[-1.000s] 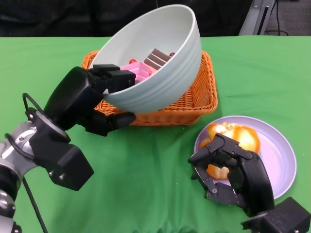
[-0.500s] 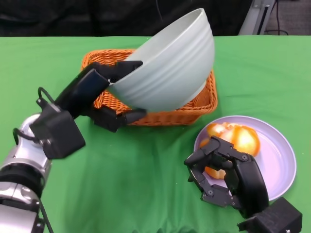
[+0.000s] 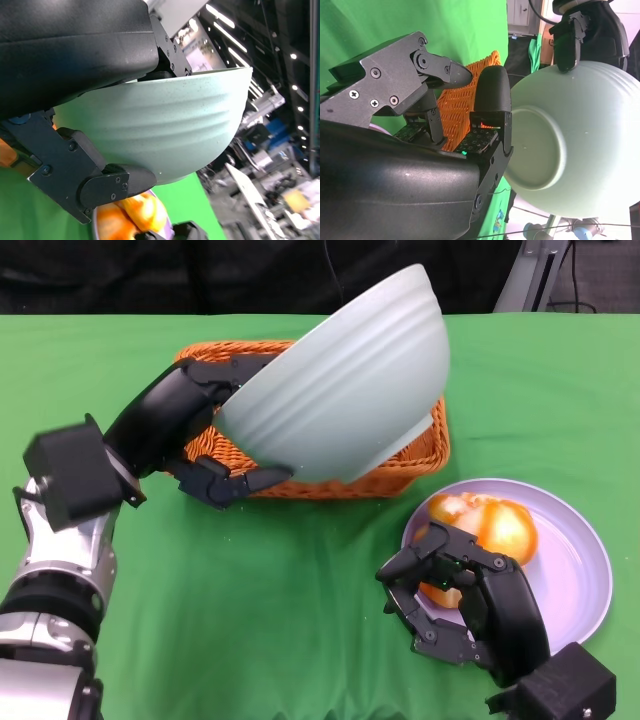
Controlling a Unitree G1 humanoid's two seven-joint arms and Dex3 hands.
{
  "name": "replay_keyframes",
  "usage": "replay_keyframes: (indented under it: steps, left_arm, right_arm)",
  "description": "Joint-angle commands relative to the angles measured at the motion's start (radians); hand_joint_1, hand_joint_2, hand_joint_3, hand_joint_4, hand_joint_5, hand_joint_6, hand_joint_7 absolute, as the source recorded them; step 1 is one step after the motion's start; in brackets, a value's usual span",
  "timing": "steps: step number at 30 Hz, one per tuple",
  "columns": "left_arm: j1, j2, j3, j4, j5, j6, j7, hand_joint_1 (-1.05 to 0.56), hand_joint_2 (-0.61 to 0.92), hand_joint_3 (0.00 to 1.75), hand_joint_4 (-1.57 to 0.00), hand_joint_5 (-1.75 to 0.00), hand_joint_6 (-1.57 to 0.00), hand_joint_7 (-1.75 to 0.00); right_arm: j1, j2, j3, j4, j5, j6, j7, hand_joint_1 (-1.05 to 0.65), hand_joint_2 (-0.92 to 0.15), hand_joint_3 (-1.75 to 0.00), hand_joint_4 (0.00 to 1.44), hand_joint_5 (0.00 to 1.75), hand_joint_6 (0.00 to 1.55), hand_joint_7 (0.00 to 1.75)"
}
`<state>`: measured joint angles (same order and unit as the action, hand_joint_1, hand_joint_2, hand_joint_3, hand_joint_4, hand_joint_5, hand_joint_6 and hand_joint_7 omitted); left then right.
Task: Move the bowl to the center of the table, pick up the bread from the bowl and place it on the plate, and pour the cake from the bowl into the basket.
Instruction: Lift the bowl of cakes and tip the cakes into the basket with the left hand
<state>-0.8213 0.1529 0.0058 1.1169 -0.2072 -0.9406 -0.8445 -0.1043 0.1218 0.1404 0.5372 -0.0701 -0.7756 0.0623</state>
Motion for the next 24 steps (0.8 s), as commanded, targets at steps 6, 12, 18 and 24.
replay_keyframes:
  steps: [6, 12, 18, 24]
  left_arm:
    - [-0.056, -0.015, 0.07, -0.023, -0.053, 0.1, -0.118, 0.02, 0.63, 1.11, -0.69, -1.75, -0.69, -1.64]
    - [-0.062, -0.022, 0.093, -0.028, -0.055, 0.145, -0.145, 0.04, 0.64, 1.1, -0.69, -1.75, -0.7, -1.62]
    - [-0.074, -0.028, 0.107, -0.015, -0.036, 0.149, -0.115, 0.04, 0.66, 1.11, -0.69, -1.74, -0.71, -1.59]
    - [-0.082, -0.037, 0.117, -0.007, -0.024, 0.159, -0.086, 0.03, 0.67, 1.08, -0.73, -1.72, -0.74, -1.56]
  right_arm:
    - [-0.002, 0.003, -0.002, 0.001, 0.0, -0.01, -0.005, -0.13, -0.61, -0.7, 0.8, 1.4, 0.79, 1.11]
    - [-0.005, 0.003, -0.004, 0.007, -0.015, -0.016, -0.02, -0.12, -0.61, -0.69, 0.81, 1.39, 0.8, 1.1]
    - [-0.008, 0.009, -0.003, 0.012, -0.016, -0.016, -0.021, -0.12, -0.6, -0.7, 0.82, 1.4, 0.8, 1.1]
    - [-0.011, 0.009, -0.004, 0.016, -0.018, -0.022, -0.02, -0.13, -0.59, -0.72, 0.82, 1.4, 0.81, 1.1]
